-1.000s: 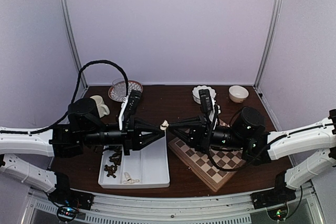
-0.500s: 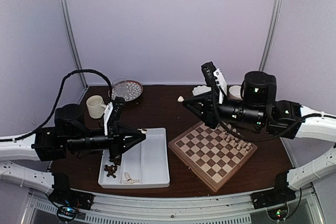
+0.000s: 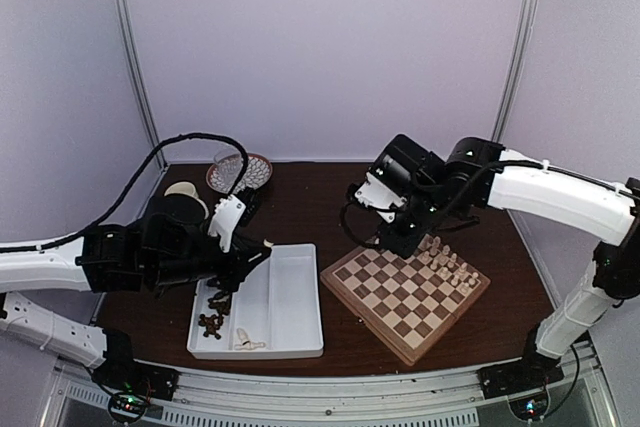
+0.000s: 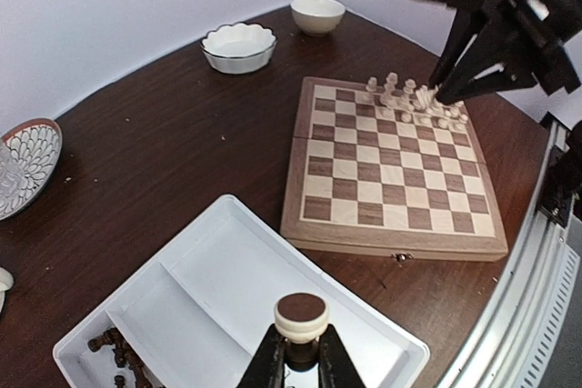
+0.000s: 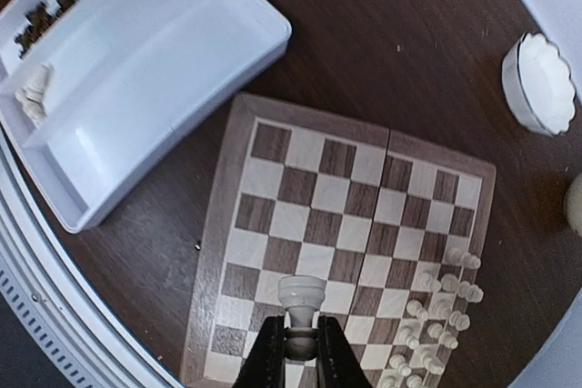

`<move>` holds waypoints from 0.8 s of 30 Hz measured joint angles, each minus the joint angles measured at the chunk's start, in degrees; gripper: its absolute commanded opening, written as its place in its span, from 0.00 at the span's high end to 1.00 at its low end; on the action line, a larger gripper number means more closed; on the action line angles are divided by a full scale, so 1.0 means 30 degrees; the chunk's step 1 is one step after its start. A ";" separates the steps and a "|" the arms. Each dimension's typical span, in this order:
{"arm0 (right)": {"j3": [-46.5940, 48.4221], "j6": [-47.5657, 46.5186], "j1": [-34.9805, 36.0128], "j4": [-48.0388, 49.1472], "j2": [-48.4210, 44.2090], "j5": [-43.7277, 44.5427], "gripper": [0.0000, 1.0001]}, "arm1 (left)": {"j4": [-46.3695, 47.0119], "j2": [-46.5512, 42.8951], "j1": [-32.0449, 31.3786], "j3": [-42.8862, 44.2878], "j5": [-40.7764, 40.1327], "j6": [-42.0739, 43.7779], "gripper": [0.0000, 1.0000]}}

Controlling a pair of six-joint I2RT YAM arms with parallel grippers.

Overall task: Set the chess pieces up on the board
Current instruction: Place the pawn on the chessboard.

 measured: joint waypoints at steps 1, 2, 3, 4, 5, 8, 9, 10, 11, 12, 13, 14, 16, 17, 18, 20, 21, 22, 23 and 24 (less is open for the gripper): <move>0.0291 -0.0066 -0.0364 -0.0685 0.0721 0.0029 1.00 | 0.0197 0.0160 0.0000 0.0036 -0.0423 -0.0007 0.89; 0.0721 -0.0095 -0.0838 -0.1435 0.1515 0.0036 1.00 | 0.0568 0.0386 0.0015 0.0036 -0.0896 -0.0029 0.89; 0.1056 -0.0124 -0.1290 -0.1960 0.2142 -0.0022 1.00 | 0.0940 0.0648 0.0022 0.0036 -0.1253 -0.0066 0.89; 0.1297 -0.0160 -0.1705 -0.2346 0.2630 -0.0102 1.00 | 0.1333 0.0925 0.0036 0.0036 -0.1566 -0.0131 0.89; 0.1603 -0.0168 -0.2200 -0.2856 0.3140 -0.0197 1.00 | 0.2011 0.1333 0.0066 0.0029 -0.1945 -0.0277 0.90; 0.2521 -0.0539 -0.3563 -0.4146 0.4401 -0.0393 1.00 | 0.4197 0.2761 0.0270 -0.0095 -0.2492 -0.0699 0.92; 0.2885 -0.0597 -0.3956 -0.4524 0.4794 -0.0423 1.00 | 0.4976 0.3330 0.0328 -0.0168 -0.2608 -0.0831 0.92; 0.3300 -0.0670 -0.4364 -0.4845 0.5253 -0.0459 1.00 | 0.5515 0.3759 0.0386 -0.0240 -0.2645 -0.0896 0.92; 0.3708 -0.0729 -0.4685 -0.5129 0.5756 -0.0466 1.00 | 0.6564 0.4605 0.0452 -0.0495 -0.2667 -0.0940 0.92; 0.4007 -0.0772 -0.4911 -0.5355 0.6171 -0.0466 1.00 | 0.6703 0.4736 0.0459 -0.0546 -0.2667 -0.0940 0.92; 0.4320 -0.0845 -0.5173 -0.5632 0.6652 -0.0452 1.00 | 0.7220 0.5115 0.0474 -0.0780 -0.2703 -0.0889 0.92; 0.4561 -0.0896 -0.5348 -0.5843 0.7082 -0.0430 1.00 | 0.7592 0.5333 0.0488 -0.1035 -0.2732 -0.0794 0.92; 0.4947 -0.1035 -0.5493 -0.6273 0.8021 -0.0386 1.00 | 0.8276 0.5493 0.0488 -0.1705 -0.2834 -0.0466 0.92; 0.5064 -0.1078 -0.5486 -0.6484 0.8473 -0.0372 1.00 | 0.8612 0.5472 0.0488 -0.2062 -0.2958 -0.0284 0.92; 0.5158 -0.1093 -0.5472 -0.6645 0.8859 -0.0372 1.00 | 0.8932 0.5406 0.0488 -0.2390 -0.3126 -0.0080 0.92; 0.5238 -0.1151 -0.5472 -0.6834 0.9486 -0.0313 1.00 | 0.9304 0.5187 0.0488 -0.2951 -0.3526 0.0379 0.92; 0.5246 -0.1173 -0.5472 -0.6885 0.9726 -0.0299 1.00 | 0.9398 0.5071 0.0488 -0.3089 -0.3687 0.0561 0.92; 0.5253 -0.1195 -0.5442 -0.6951 0.9959 -0.0299 1.00 | 0.9493 0.4925 0.0488 -0.3191 -0.3920 0.0743 0.92; 0.5260 -0.1224 -0.5435 -0.7009 1.0171 -0.0299 0.98 | 0.9602 0.4794 0.0488 -0.3242 -0.4058 0.0889 0.92; 0.5268 -0.1239 -0.5435 -0.7045 1.0331 -0.0291 0.96 | 0.9741 0.4634 0.0488 -0.3300 -0.4204 0.0998 0.92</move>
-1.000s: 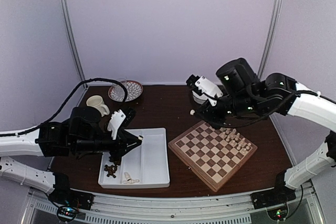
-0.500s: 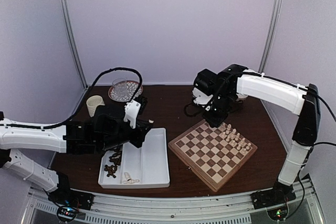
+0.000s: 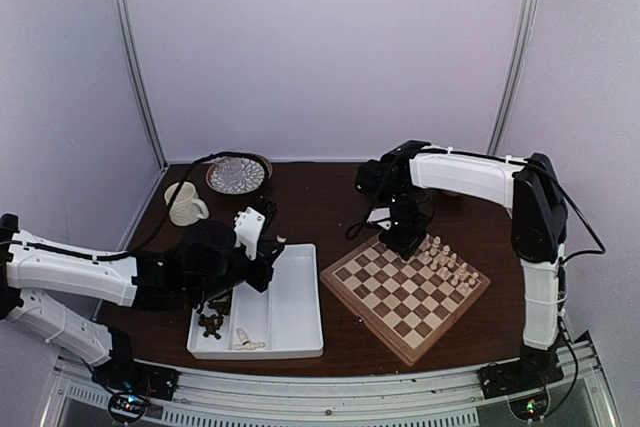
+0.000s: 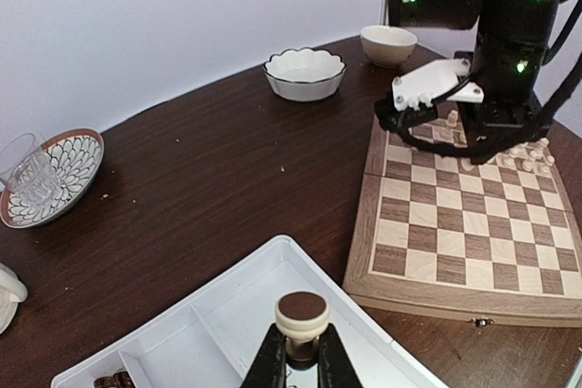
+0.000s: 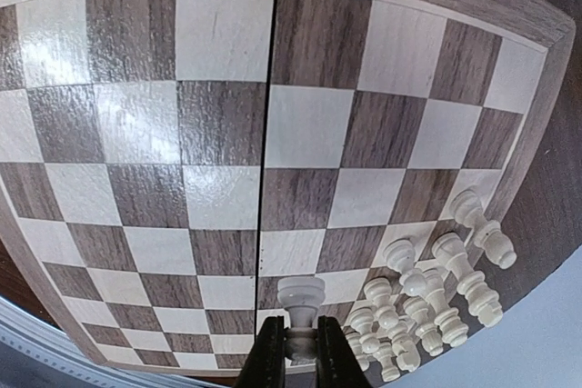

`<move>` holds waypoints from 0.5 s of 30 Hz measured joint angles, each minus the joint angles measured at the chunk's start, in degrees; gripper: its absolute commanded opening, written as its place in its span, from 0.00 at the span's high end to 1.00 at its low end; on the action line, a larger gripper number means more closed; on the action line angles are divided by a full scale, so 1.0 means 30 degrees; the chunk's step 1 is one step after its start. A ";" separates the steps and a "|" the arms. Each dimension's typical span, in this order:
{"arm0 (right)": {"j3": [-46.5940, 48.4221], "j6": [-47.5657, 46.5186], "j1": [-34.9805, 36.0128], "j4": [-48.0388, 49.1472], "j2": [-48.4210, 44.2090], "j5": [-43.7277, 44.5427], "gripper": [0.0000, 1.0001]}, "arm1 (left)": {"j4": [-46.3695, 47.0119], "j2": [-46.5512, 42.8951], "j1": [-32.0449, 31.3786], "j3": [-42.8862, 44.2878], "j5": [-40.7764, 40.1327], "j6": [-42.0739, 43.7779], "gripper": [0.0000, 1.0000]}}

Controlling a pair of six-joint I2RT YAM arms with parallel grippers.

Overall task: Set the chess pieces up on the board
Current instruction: Place the pawn on the chessboard.

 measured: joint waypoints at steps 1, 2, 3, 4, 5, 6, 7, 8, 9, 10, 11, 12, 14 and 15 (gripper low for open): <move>0.0000 0.0000 0.0000 -0.0029 0.0175 0.0007 0.95 | 0.0211 -0.0197 0.0000 -0.0066 -0.0124 0.0124 0.92; 0.0000 -0.0007 0.0000 -0.0044 0.0306 0.0022 0.94 | 0.0284 -0.0342 0.0000 -0.0080 -0.0189 0.0189 0.92; 0.0000 -0.0007 0.0000 -0.0051 0.0379 0.0044 0.94 | 0.0408 -0.0525 0.0000 -0.0095 -0.0240 0.0270 0.92; 0.0007 -0.0007 0.0000 -0.0051 0.0444 0.0058 0.94 | 0.0503 -0.0627 0.0000 -0.0102 -0.0262 0.0335 0.92; 0.0007 -0.0007 0.0000 -0.0044 0.0503 0.0066 0.93 | 0.0612 -0.0714 0.0000 -0.0102 -0.0284 0.0393 0.92; 0.0007 -0.0007 0.0000 -0.0044 0.0539 0.0066 0.92 | 0.0685 -0.0772 0.0000 -0.0102 -0.0299 0.0430 0.92; 0.0007 -0.0007 0.0000 -0.0044 0.0568 0.0066 0.92 | 0.0729 -0.0801 0.0000 -0.0102 -0.0313 0.0481 0.92; 0.0007 -0.0015 0.0000 -0.0044 0.0576 0.0066 0.92 | 0.0743 -0.0809 0.0000 -0.0102 -0.0313 0.0495 0.92; 0.0007 -0.0022 0.0000 -0.0036 0.0576 0.0066 0.91 | 0.0736 -0.0809 0.0000 -0.0102 -0.0313 0.0539 0.92; 0.0007 -0.0036 0.0000 -0.0029 0.0576 0.0066 0.90 | 0.0736 -0.0809 0.0000 -0.0109 -0.0313 0.0568 0.92; 0.0007 -0.0066 0.0000 -0.0029 0.0576 0.0058 0.90 | 0.0743 -0.0809 0.0000 -0.0109 -0.0313 0.0597 0.92; 0.0007 -0.0080 0.0000 -0.0029 0.0576 0.0058 0.90 | 0.0743 -0.0809 0.0000 -0.0109 -0.0306 0.0619 0.92; 0.0007 -0.0138 0.0000 -0.0022 0.0576 0.0058 0.90 | 0.0736 -0.0809 0.0000 -0.0109 -0.0306 0.0634 0.92; 0.0007 -0.0146 0.0000 -0.0022 0.0583 0.0058 0.90 | 0.0743 -0.0809 0.0000 -0.0109 -0.0306 0.0634 0.92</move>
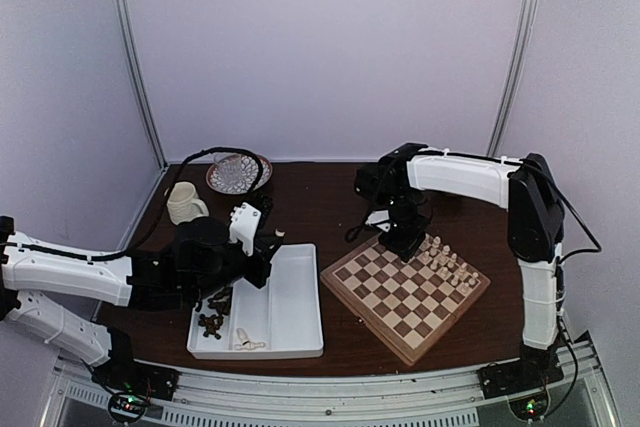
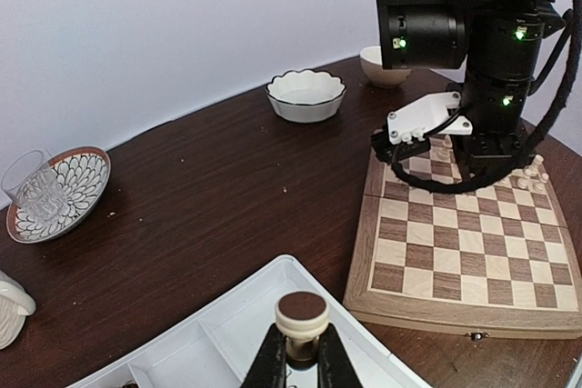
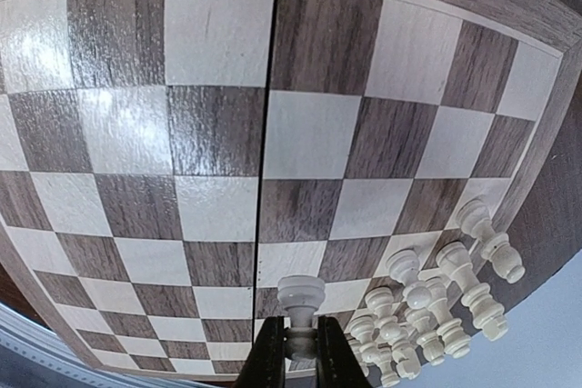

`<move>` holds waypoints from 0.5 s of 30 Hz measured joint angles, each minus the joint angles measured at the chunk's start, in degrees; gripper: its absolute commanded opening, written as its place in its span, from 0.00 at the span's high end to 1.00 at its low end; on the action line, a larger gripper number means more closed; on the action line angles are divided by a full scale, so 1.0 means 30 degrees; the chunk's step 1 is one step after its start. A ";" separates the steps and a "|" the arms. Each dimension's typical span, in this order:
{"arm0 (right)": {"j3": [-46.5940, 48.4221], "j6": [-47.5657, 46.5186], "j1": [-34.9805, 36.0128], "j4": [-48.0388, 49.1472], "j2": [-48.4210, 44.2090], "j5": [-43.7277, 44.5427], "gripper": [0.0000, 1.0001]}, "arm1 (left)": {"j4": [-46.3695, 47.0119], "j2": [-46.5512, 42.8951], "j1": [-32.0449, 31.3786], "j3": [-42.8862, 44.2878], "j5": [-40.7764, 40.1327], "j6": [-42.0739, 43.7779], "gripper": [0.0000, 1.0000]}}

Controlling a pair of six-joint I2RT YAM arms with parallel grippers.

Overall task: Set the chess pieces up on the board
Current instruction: Place the pawn on the chessboard.

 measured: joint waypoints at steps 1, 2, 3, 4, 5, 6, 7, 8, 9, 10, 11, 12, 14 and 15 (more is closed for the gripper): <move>0.0007 -0.0022 0.0000 0.0007 0.0036 0.0000 0.90 | 0.0000 0.0000 0.0000 0.0000 0.0007 0.0000 0.92; 0.0015 -0.0058 0.0000 0.0007 0.0095 0.0000 0.90 | -0.0007 0.0000 0.0000 0.0000 0.0007 0.0000 0.92; 0.0066 -0.0073 0.0000 -0.0007 0.0204 -0.0007 0.90 | 0.0000 0.0000 0.0000 0.0000 0.0007 0.0000 0.92; 0.0109 -0.0102 0.0000 0.0022 0.0321 -0.0007 0.90 | 0.0000 0.0000 0.0000 0.0000 0.0015 0.0000 0.92; 0.0160 -0.0131 0.0000 0.0058 0.0459 -0.0007 0.90 | -0.0007 0.0000 0.0000 0.0000 0.0036 0.0000 0.92; 0.0219 -0.0138 0.0000 0.0073 0.0597 -0.0007 0.90 | -0.0007 0.0000 0.0000 0.0000 0.0066 0.0000 0.92; 0.0219 -0.0138 0.0000 0.0109 0.0721 -0.0007 0.88 | -0.0007 0.0000 0.0000 0.0000 0.0087 0.0007 0.92; 0.0219 -0.0138 0.0000 0.0182 0.0831 -0.0015 0.86 | -0.0007 0.0000 0.0000 0.0000 0.0109 0.0007 0.92; 0.0219 -0.0182 0.0000 0.0248 0.0918 -0.0015 0.83 | -0.0007 0.0000 0.0000 0.0000 0.0131 0.0007 0.92; 0.0219 -0.0168 0.0000 0.0270 0.0962 -0.0015 0.82 | -0.0007 0.0000 0.0000 0.0000 0.0146 0.0015 0.92; 0.0219 -0.0233 0.0000 0.0291 0.0984 0.0000 0.80 | -0.0007 0.0000 0.0000 0.0000 0.0153 0.0015 0.92; 0.0219 -0.0233 0.0000 0.0328 0.0984 -0.0007 0.78 | -0.0007 0.0000 0.0000 0.0007 0.0160 0.0036 0.92; 0.0219 -0.0219 0.0000 0.0423 0.0984 0.0000 0.75 | -0.0007 0.0000 0.0000 0.0000 0.0182 0.0058 0.92; 0.0219 -0.0226 0.0000 0.0474 0.0984 0.0000 0.73 | -0.0007 0.0000 0.0000 0.0000 0.0204 0.0066 0.92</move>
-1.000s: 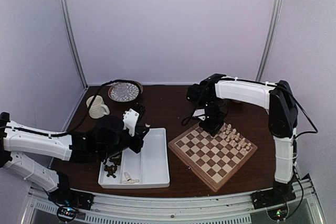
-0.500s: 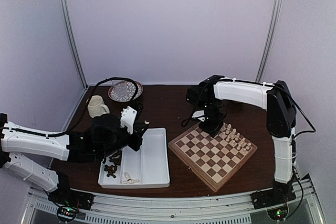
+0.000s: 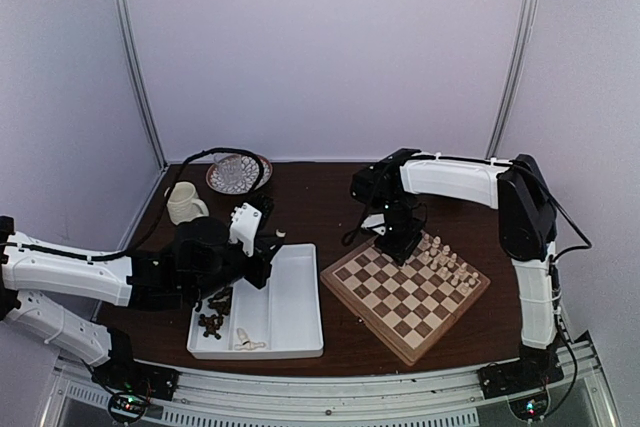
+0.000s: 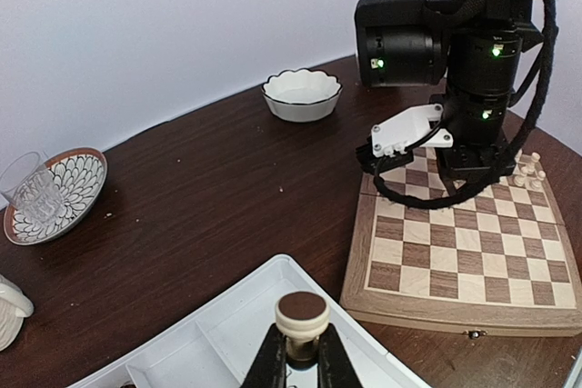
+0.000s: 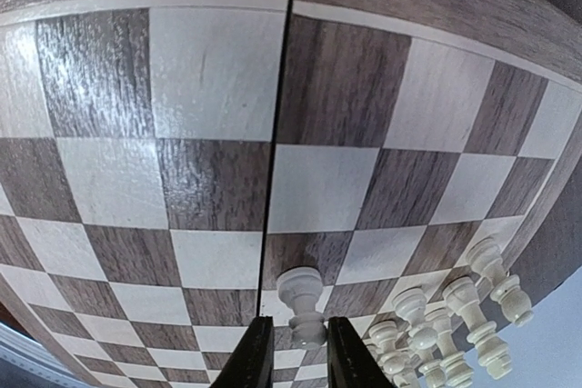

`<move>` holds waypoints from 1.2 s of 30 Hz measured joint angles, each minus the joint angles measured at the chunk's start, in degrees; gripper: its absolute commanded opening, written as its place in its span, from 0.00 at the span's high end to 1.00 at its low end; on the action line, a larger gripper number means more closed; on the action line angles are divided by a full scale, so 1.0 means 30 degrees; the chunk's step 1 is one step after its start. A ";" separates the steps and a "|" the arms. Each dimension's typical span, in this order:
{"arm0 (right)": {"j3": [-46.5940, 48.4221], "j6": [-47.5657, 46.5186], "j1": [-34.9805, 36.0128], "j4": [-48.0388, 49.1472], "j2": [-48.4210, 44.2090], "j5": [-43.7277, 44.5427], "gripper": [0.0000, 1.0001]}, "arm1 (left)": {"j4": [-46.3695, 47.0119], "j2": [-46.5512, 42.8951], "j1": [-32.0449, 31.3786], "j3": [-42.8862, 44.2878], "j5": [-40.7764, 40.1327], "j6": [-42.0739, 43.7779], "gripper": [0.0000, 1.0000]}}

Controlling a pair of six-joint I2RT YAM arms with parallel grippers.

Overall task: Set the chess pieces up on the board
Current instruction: Place the pawn on the chessboard.

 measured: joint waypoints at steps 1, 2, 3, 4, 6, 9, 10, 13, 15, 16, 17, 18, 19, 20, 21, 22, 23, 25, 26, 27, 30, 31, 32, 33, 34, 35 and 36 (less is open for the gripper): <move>0.0000 0.0007 0.0000 0.0066 0.0000 0.0000 0.72 | 0.0000 0.0007 0.0000 0.0007 0.0015 0.0000 0.92; 0.0000 0.0015 0.0000 0.0175 0.0000 0.0007 0.72 | 0.0000 0.0007 0.0000 0.0000 0.0029 0.0007 0.92; 0.0000 0.0051 0.0000 0.0248 0.0000 0.0000 0.72 | 0.0000 0.0007 0.0000 0.0000 0.0029 0.0015 0.92; -0.0007 0.0051 0.0000 0.0335 0.0000 0.0007 0.72 | 0.0000 0.0007 0.0000 0.0000 0.0036 0.0015 0.92; -0.0044 0.0044 0.0000 0.0539 -0.0036 0.0007 0.72 | 0.0000 0.0007 0.0000 0.0000 0.0058 0.0015 0.92; -0.0277 0.0066 0.0044 0.0874 -0.0321 0.0036 0.74 | -0.0007 0.0007 0.0000 0.0007 0.0138 0.0015 0.92; -0.0335 0.0080 0.0058 0.0925 -0.0415 0.0080 0.75 | -0.0007 0.0007 0.0000 0.0007 0.0168 0.0015 0.92; -0.0576 0.0138 0.0124 0.1195 -0.0656 0.0255 0.75 | -0.0007 0.0007 0.0000 0.0007 0.0262 0.0015 0.92; -0.0729 0.0189 0.0124 0.1304 -0.0750 0.0372 0.75 | -0.0007 0.0007 0.0000 0.0000 0.0328 0.0022 0.92; -0.0809 0.0233 0.0124 0.1355 -0.0787 0.0444 0.74 | -0.0007 0.0007 0.0000 0.0007 0.0364 0.0022 0.92; -0.0918 0.0255 0.0124 0.1443 -0.0831 0.0495 0.74 | -0.0007 0.0007 0.0000 0.0007 0.0379 0.0022 0.92; -0.1027 0.0291 0.0131 0.1501 -0.0867 0.0525 0.73 | -0.0015 0.0007 0.0000 0.0007 0.0386 0.0022 0.92; -0.1122 0.0321 0.0131 0.1552 -0.0903 0.0561 0.72 | -0.0015 0.0007 0.0000 0.0007 0.0393 0.0022 0.92; -0.1224 0.0364 0.0131 0.1625 -0.0940 0.0576 0.72 | -0.0015 0.0007 0.0000 0.0007 0.0401 0.0029 0.92; -0.1341 0.0401 0.0131 0.1690 -0.0976 0.0590 0.71 | -0.0015 0.0007 0.0000 0.0007 0.0408 0.0029 0.92; -0.1515 0.0423 0.0131 0.1800 -0.1049 0.0590 0.71 | -0.0015 0.0007 0.0000 0.0007 0.0437 0.0036 0.92; -0.1690 0.0444 0.0131 0.1902 -0.1144 0.0590 0.70 | -0.0015 0.0007 0.0000 0.0007 0.0452 0.0044 0.92; -0.2033 0.0474 0.0131 0.2164 -0.1392 0.0576 0.69 | -0.0022 0.0007 0.0000 0.0007 0.0466 0.0058 0.92; -0.2157 0.0474 0.0131 0.2259 -0.1530 0.0561 0.69 | -0.0022 0.0007 0.0000 0.0007 0.0488 0.0058 0.92; -0.2273 0.0474 0.0131 0.2390 -0.1698 0.0546 0.70 | -0.0022 0.0007 0.0000 0.0007 0.0510 0.0066 0.92; -0.2463 0.0466 0.0131 0.2674 -0.2157 0.0474 0.70 | -0.0022 0.0015 0.0000 0.0007 0.0546 0.0066 0.92; -0.2470 0.0466 0.0131 0.2747 -0.2266 0.0437 0.70 | -0.0022 0.0029 0.0000 0.0007 0.0583 0.0066 0.92; -0.2477 0.0474 0.0131 0.2827 -0.2339 0.0401 0.70 | -0.0029 0.0044 0.0000 0.0007 0.0605 0.0066 0.92; -0.2477 0.0474 0.0131 0.2900 -0.2375 0.0379 0.70 | -0.0036 0.0051 0.0000 0.0007 0.0648 0.0073 0.92; -0.2477 0.0474 0.0131 0.2965 -0.2382 0.0335 0.69 | -0.0036 0.0058 0.0000 0.0007 0.0685 0.0073 0.92; -0.2514 0.0481 0.0131 0.3038 -0.2382 0.0321 0.68 | -0.0036 0.0066 0.0000 0.0007 0.0721 0.0073 0.92; -0.2550 0.0481 0.0131 0.3067 -0.2382 0.0299 0.68 | -0.0036 0.0080 0.0000 0.0007 0.0736 0.0073 0.92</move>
